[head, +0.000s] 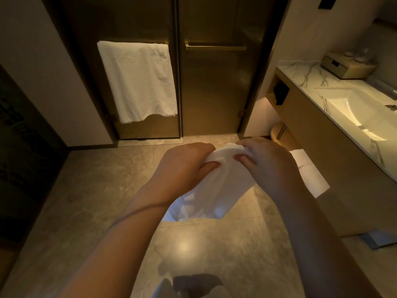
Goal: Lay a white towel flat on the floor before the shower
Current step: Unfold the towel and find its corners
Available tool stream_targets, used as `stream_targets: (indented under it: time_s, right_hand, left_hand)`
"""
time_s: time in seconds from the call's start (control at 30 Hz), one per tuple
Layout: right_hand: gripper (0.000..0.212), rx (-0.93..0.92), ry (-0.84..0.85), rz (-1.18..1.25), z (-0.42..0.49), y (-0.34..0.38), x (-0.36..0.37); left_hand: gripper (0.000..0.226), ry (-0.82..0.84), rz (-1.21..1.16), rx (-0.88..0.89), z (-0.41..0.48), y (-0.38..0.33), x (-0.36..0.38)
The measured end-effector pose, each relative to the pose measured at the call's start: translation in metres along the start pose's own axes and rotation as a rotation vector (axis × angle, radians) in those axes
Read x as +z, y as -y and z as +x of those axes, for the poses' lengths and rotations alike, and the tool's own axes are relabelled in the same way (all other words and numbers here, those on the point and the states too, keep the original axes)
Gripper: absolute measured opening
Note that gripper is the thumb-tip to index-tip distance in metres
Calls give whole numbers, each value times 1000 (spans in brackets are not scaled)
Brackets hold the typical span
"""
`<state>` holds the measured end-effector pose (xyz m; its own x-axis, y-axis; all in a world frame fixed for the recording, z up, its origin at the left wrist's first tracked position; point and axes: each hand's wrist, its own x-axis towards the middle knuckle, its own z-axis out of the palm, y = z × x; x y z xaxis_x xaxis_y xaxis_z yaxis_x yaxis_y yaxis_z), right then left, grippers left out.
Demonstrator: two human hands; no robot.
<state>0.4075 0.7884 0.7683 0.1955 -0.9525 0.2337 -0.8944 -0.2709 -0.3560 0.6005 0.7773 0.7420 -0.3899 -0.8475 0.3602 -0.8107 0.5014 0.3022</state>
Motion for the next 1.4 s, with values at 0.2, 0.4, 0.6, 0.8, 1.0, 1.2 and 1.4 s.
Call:
stream_targets:
  time_s: [0.2,0.4,0.6,0.8,1.0,1.2,1.4]
  right_hand:
    - [21,-72,-67,-27,6,9,1]
    - [19,-81,-129,28,4,4,-5]
    - [20,-79,-172,62,0,1,-7]
    - [22,-22,-156,21,-3,-3,-6]
    - [33,12,8,35,-4,0,-2]
    - [14,-53,98,128,2,16,14]
    - [22,-85,91,179,5,28,20]
  left_hand:
    - [19,20,-15,-167,-10,23,-8]
    - [16,91,-42,-276,-23,40,-12]
    - [10,78,-134,-296,-20,34,-5]
    - [11,-5,-256,-286,-21,31,-4]
    - [13,-63,-281,-219,-10,15,-7]
    - [15,9,-222,-145,-11,7,-7]
    - [21,43,-244,-156,-18,18,-23]
